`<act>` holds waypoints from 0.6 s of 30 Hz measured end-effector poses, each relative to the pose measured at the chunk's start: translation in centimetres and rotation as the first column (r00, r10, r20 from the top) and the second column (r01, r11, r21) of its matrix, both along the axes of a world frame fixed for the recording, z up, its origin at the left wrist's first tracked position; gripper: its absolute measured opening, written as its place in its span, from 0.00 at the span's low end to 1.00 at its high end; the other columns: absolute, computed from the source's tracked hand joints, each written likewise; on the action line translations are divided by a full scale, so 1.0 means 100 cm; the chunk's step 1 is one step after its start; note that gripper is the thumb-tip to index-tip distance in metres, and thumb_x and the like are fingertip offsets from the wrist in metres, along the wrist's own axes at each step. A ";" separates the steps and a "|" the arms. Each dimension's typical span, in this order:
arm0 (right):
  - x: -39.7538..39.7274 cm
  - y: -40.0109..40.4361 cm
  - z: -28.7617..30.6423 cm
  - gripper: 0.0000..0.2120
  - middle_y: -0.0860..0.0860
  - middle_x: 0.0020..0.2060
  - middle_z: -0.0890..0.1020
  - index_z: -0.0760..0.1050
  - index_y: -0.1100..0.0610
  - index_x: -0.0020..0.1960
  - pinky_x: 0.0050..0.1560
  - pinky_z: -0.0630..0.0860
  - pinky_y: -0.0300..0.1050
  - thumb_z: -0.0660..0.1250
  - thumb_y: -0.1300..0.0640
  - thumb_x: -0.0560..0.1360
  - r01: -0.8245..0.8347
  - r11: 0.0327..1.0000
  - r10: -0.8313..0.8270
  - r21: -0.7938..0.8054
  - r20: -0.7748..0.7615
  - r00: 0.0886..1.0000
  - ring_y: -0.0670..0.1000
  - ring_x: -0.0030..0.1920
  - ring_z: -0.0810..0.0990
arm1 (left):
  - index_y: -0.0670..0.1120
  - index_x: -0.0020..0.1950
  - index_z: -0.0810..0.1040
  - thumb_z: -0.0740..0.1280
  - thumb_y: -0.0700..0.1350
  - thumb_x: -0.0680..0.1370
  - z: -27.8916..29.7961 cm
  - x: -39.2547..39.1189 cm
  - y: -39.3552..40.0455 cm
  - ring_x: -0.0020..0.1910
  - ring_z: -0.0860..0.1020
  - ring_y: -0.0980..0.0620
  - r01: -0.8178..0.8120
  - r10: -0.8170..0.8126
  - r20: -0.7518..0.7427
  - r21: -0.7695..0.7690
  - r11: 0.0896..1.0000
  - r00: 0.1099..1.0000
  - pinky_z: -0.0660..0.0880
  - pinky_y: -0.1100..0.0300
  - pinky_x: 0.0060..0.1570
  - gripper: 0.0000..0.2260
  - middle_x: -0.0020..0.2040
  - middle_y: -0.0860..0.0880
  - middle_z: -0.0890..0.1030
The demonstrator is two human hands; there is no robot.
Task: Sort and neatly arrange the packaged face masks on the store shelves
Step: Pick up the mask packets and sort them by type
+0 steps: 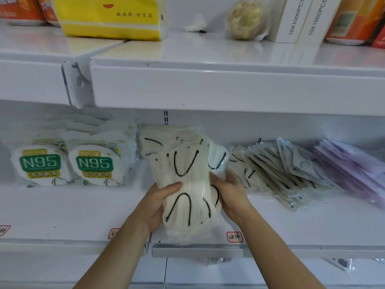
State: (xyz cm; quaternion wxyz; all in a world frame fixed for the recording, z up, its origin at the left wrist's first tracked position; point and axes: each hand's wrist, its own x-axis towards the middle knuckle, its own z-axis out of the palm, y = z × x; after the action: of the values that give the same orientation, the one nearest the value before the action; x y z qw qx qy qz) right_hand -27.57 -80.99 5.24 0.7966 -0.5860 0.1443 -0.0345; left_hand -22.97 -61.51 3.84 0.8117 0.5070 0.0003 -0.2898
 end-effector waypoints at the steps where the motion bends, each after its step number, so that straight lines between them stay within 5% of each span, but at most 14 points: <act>1: 0.001 -0.002 -0.001 0.13 0.55 0.52 0.88 0.80 0.58 0.63 0.56 0.83 0.57 0.71 0.63 0.79 0.023 0.995 -0.022 -0.100 0.020 1.000 0.56 0.53 0.87 | 0.43 0.65 0.81 0.76 0.38 0.72 -0.002 -0.002 -0.003 0.56 0.85 0.42 -0.006 0.006 0.006 -0.005 1.000 1.000 0.84 0.50 0.47 0.22 0.59 0.40 0.85; 5: 0.010 -0.021 0.001 0.08 0.48 0.43 0.87 0.81 0.53 0.54 0.46 0.83 0.48 0.70 0.62 0.77 0.360 0.831 -0.326 -0.425 0.153 0.933 0.47 0.43 0.87 | 0.43 0.67 0.80 0.73 0.38 0.74 -0.008 -0.005 -0.010 0.58 0.84 0.42 -0.109 0.109 0.008 0.019 0.994 0.994 0.83 0.48 0.50 0.21 0.60 0.41 0.85; 9: 0.006 -0.049 0.011 0.05 0.47 0.43 0.88 0.80 0.53 0.50 0.47 0.83 0.51 0.70 0.62 0.78 0.563 0.777 -0.505 -0.283 0.253 0.825 0.48 0.44 0.87 | 0.46 0.66 0.80 0.74 0.37 0.73 -0.009 -0.002 -0.006 0.57 0.85 0.42 -0.215 0.215 -0.023 0.002 0.977 0.976 0.83 0.47 0.49 0.21 0.59 0.43 0.86; 12: 0.004 -0.069 0.032 0.10 0.53 0.51 0.88 0.80 0.59 0.61 0.52 0.84 0.53 0.69 0.63 0.79 0.357 0.928 -0.372 0.110 0.185 0.910 0.53 0.51 0.87 | 0.46 0.66 0.80 0.73 0.35 0.75 -0.008 0.001 -0.002 0.58 0.84 0.41 -0.293 0.293 0.011 0.077 0.953 0.956 0.83 0.43 0.52 0.20 0.58 0.43 0.86; 14: 0.004 -0.061 0.040 0.09 0.56 0.48 0.88 0.80 0.61 0.59 0.46 0.85 0.48 0.68 0.63 0.79 0.166 0.967 -0.199 0.194 0.167 0.966 0.54 0.45 0.87 | 0.46 0.66 0.79 0.73 0.33 0.75 -0.005 0.004 -0.007 0.55 0.85 0.43 -0.322 0.316 0.062 0.123 0.939 0.947 0.84 0.48 0.47 0.21 0.56 0.44 0.86; 16: 0.006 -0.034 0.032 0.05 0.51 0.42 0.87 0.81 0.57 0.53 0.39 0.82 0.42 0.70 0.64 0.78 0.158 0.986 -0.147 -0.054 0.167 0.975 0.50 0.38 0.86 | 0.46 0.65 0.78 0.73 0.33 0.76 0.002 0.002 -0.017 0.49 0.87 0.48 -0.320 0.307 0.099 0.168 0.932 0.946 0.83 0.57 0.38 0.19 0.53 0.46 0.87; 18: 0.007 -0.004 0.015 0.07 0.46 0.44 0.87 0.79 0.52 0.54 0.43 0.82 0.39 0.71 0.61 0.78 0.202 0.916 -0.156 -0.348 0.157 0.975 0.46 0.44 0.86 | 0.45 0.67 0.78 0.71 0.36 0.77 0.008 -0.002 -0.031 0.47 0.87 0.46 -0.263 0.254 0.071 0.179 0.948 0.965 0.81 0.57 0.36 0.19 0.54 0.43 0.86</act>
State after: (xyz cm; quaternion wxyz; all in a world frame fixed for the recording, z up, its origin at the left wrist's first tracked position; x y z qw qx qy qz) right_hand -26.84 -81.37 6.73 0.6762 -0.7034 0.1381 -0.1702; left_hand -23.21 -64.63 4.65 0.7913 0.5832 0.0751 -0.1677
